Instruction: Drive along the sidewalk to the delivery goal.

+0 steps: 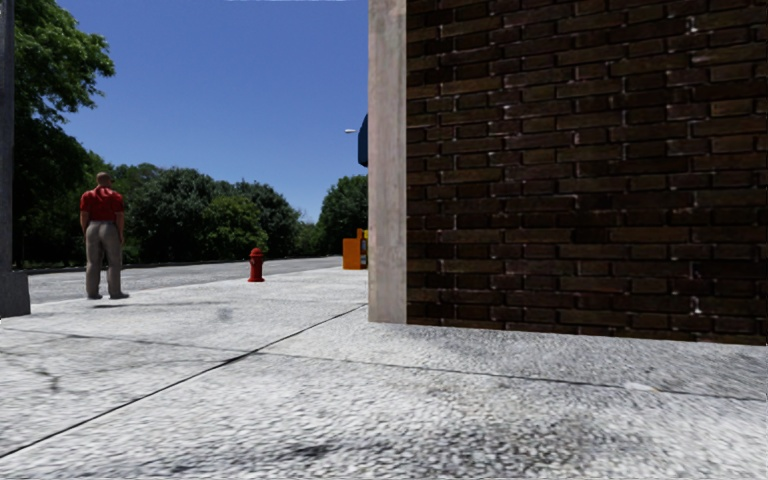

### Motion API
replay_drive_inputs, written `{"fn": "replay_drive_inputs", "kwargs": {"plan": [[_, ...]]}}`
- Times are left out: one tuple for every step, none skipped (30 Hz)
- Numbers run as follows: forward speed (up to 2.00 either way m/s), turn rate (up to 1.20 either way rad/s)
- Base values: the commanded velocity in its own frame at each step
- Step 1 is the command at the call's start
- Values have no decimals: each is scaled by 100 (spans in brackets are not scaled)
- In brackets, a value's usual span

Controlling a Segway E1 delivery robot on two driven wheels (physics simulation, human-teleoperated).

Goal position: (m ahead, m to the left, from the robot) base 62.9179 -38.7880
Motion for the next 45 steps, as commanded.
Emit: {"fn": "replay_drive_inputs", "kwargs": {"plan": [[127,47],[127,47],[127,47],[127,47],[127,47],[127,47],[127,51],[127,53],[127,53],[127,53],[127,54],[127,54],[127,54],[127,54],[127,54],[127,54],[127,54],[127,54],[127,54],[127,54],[127,54],[127,54],[127,54],[127,54],[127,54],[127,54],[127,54],[127,54],[127,54],[127,54],[127,44],[127,36],[127,36],[127,28],[127,0],[127,0],[127,0],[141,0],[200,0],[200,0],[200,0],[200,0],[200,0],[200,0],[200,0]]}}
